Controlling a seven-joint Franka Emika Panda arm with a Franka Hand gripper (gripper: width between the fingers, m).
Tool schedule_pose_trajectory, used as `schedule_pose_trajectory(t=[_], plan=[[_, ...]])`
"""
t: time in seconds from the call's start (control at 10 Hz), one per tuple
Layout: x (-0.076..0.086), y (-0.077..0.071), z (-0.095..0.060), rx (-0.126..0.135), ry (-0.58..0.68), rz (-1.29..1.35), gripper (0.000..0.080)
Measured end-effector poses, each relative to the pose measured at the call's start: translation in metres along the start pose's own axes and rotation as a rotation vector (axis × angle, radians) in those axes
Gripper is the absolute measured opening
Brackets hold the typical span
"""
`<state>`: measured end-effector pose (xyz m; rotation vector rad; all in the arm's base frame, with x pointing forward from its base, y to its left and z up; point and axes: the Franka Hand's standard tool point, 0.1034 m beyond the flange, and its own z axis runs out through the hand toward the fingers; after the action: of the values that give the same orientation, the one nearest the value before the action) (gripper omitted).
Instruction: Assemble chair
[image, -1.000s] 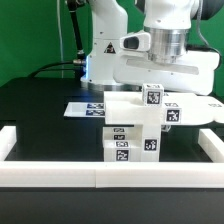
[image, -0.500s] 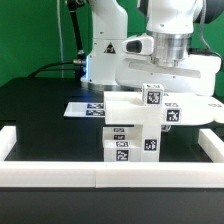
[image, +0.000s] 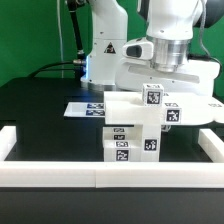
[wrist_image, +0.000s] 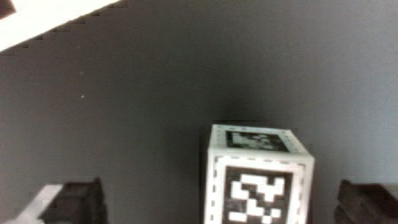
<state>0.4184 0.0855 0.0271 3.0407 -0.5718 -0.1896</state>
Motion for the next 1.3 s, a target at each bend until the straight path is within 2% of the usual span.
schedule_pose_trajectory(t=[0.6,0.7,0.8,0.9,1.0,1.3], plan=[[-0.0017,0.0025,0.0051,-0.009,-0.008,0.001,0.0648],[-0.0018,0.0026,0.0052,-0.009,-0.008,0.001,0.0556],[-0.0018,0.0026,0.0052,-0.009,-0.008,0.001,0.0421],[-0.0018,0.0026,0.0052,-0.009,-0.008,0.001,0.0421],[-0.0017,0.0025,0.0051,-0.009,-0.008,0.001,0.0282],[-0.0017,0.0025,0.0052,-0.009,-0.008,0.001,0.0282]])
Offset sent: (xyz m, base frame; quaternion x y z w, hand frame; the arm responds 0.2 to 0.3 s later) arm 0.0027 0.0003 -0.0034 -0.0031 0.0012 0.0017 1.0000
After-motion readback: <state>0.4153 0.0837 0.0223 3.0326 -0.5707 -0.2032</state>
